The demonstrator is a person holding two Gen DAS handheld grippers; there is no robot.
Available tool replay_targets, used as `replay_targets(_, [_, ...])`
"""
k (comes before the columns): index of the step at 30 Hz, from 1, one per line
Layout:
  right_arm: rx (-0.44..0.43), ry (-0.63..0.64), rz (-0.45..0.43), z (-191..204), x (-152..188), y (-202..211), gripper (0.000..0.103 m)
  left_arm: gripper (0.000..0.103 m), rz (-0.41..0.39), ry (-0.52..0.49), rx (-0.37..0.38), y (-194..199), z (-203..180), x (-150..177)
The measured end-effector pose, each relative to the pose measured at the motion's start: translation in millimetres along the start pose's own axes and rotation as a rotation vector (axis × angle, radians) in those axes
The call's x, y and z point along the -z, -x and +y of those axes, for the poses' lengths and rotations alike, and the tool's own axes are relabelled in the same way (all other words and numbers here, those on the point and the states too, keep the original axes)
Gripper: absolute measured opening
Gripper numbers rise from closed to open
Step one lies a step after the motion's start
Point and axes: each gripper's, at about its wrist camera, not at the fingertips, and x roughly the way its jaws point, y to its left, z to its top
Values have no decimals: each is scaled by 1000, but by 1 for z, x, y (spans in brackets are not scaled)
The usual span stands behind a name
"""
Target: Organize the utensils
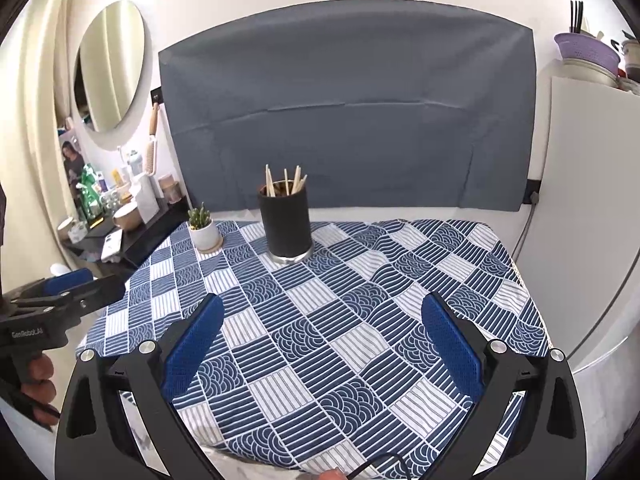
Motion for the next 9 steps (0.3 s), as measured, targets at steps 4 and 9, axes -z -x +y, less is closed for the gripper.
replay_targets(4, [-8, 6, 3, 0, 1, 1, 95, 97, -6, -3, 0, 1, -1, 0])
replay_targets(9, [3, 4, -10, -4, 1, 6, 95, 97, -9, -5, 23, 2, -5, 2])
